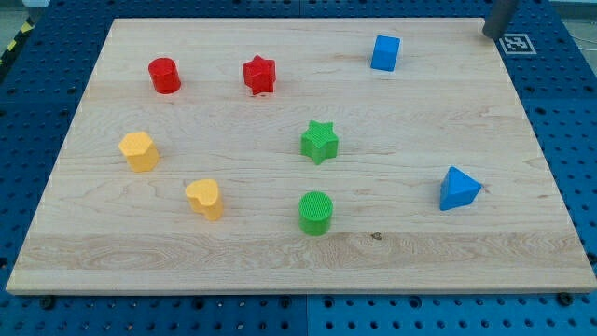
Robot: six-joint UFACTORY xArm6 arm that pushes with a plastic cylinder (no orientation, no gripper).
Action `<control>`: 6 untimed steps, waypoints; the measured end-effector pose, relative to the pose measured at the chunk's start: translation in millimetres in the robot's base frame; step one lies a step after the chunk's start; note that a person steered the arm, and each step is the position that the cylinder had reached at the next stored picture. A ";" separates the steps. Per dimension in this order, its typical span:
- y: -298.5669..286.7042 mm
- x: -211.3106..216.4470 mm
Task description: Move your arm to the right of the blue cube
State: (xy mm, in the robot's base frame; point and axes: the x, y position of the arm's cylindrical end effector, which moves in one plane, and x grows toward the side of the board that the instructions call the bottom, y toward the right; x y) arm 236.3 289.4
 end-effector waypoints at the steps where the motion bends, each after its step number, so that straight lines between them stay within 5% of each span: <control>1: -11.0 6.8; 6: -42.0 67.8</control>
